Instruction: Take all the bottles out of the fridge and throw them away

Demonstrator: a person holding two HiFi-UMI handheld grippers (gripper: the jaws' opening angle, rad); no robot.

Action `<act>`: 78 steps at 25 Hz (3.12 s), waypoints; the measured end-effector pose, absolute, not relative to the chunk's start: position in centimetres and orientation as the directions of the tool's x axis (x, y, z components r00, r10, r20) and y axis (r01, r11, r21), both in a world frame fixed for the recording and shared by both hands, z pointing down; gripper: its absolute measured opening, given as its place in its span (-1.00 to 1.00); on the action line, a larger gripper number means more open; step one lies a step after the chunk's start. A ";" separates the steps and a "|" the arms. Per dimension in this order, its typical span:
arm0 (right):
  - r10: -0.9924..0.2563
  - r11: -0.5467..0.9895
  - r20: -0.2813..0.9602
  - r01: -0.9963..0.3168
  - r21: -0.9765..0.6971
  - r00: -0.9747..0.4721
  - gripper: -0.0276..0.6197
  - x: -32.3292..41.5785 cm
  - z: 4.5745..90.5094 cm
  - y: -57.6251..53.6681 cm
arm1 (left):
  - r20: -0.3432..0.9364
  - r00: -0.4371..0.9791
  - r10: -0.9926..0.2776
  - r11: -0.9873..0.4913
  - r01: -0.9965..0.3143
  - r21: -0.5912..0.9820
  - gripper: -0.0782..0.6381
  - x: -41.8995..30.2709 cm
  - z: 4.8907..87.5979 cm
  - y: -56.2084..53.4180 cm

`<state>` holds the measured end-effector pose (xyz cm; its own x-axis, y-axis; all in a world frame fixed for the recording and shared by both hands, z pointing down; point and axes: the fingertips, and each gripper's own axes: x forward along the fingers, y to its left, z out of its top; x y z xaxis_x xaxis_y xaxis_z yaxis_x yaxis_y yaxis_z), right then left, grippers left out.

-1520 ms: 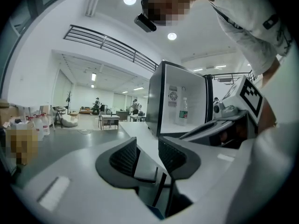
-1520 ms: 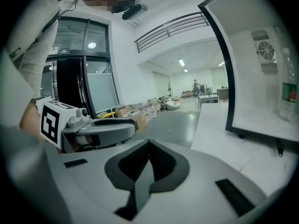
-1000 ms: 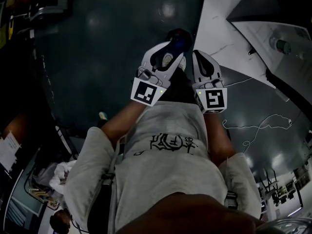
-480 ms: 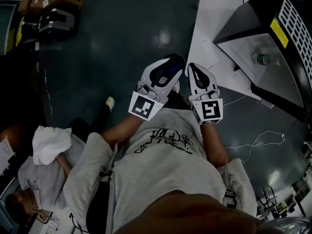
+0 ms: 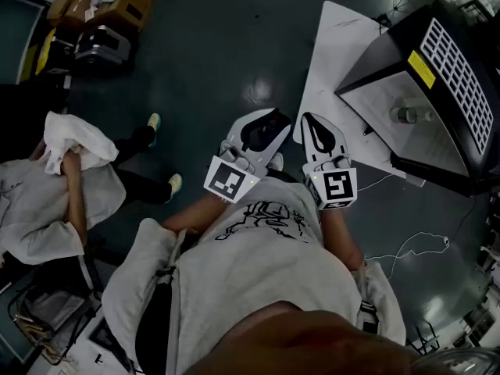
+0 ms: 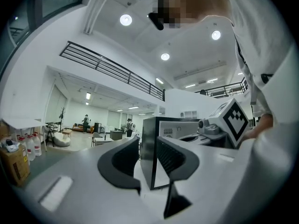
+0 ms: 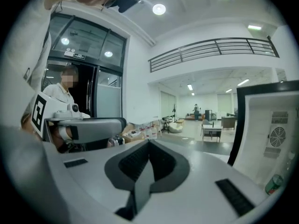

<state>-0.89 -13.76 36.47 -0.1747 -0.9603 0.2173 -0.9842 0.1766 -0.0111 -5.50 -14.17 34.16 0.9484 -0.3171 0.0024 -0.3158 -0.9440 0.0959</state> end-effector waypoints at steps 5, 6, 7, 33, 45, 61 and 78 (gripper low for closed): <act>-0.964 0.174 0.203 -0.985 0.003 -0.170 -0.89 -1.5 34.6 -13.9 | -0.011 0.952 -0.305 -0.949 -0.303 0.091 -0.48 -6.2 33.0 -13.9; -0.965 0.171 0.200 -0.985 0.002 -0.167 -0.89 -1.6 34.5 -14.0 | -0.013 0.953 -0.302 -0.950 -0.300 0.089 -0.49 -6.4 32.8 -13.9; -0.966 0.167 0.198 -0.986 0.000 -0.164 -0.89 -1.8 34.3 -14.0 | -0.013 0.954 -0.298 -0.951 -0.296 0.087 -0.49 -6.5 32.8 -13.9; -0.982 0.059 0.181 -0.998 0.005 -0.058 -0.89 1.9 32.6 -9.2 | -0.025 0.984 -0.177 -0.979 -0.174 0.109 -0.70 -2.4 31.2 -9.4; -0.983 0.022 0.181 -1.000 -0.002 -0.022 -0.89 6.1 32.5 -2.8 | -0.024 0.991 -0.130 -0.987 -0.127 0.102 -0.75 1.8 30.8 -3.1; -0.978 -0.076 0.195 -0.997 0.001 0.075 -0.89 14.8 32.8 7.2 | -0.036 0.999 -0.039 -0.995 -0.035 0.098 -0.76 10.6 31.0 5.9; -0.962 -0.196 0.200 -0.980 -0.030 0.187 -0.88 22.3 33.9 15.7 | -0.025 0.997 0.073 -0.995 0.075 0.060 -0.76 18.6 31.5 13.1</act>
